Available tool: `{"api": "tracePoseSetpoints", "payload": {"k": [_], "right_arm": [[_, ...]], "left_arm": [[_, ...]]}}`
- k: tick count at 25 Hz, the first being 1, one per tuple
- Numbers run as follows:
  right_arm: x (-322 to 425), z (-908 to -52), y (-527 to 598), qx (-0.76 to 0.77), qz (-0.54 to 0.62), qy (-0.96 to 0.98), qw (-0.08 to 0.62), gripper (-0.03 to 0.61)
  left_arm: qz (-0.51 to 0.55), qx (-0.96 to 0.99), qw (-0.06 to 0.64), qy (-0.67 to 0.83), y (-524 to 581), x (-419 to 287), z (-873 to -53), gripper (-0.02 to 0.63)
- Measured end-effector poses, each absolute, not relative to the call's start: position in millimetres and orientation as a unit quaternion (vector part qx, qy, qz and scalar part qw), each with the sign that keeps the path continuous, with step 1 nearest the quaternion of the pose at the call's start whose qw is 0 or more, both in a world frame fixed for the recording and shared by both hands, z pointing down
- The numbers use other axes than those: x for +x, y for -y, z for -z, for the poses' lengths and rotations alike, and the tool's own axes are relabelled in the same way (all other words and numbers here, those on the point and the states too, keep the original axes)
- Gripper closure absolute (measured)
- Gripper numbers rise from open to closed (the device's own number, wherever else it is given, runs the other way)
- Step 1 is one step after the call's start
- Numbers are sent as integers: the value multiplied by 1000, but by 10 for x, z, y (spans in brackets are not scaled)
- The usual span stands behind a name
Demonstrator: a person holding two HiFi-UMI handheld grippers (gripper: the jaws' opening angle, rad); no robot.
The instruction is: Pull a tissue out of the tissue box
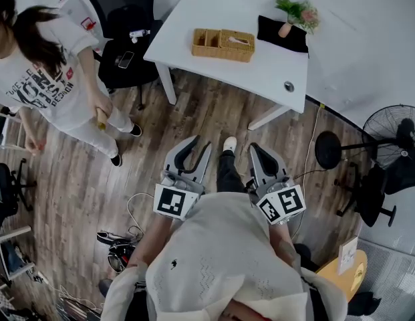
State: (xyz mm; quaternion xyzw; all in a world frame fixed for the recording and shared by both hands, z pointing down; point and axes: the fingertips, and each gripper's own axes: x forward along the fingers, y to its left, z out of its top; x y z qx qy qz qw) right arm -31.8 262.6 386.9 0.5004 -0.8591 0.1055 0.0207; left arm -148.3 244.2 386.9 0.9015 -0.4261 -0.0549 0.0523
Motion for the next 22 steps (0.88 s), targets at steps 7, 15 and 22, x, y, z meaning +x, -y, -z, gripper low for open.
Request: {"api": "tracePoseSetpoints", "payload": {"k": [7,15,22], "right_arm": [[-167,-3942,-2118,472,-109,874,22,577],[-23,-3902,-1329,447,-97,889,29,577],[200,-3902,-742,420,-103,901,39,577]], "left_arm": [[49,890,47,451,-2047,-1371,-3907,509],[46,881,53,468,-1366,-1124,-3889,508],[50,874,54,480,-819,-800,-3845,508]]}}
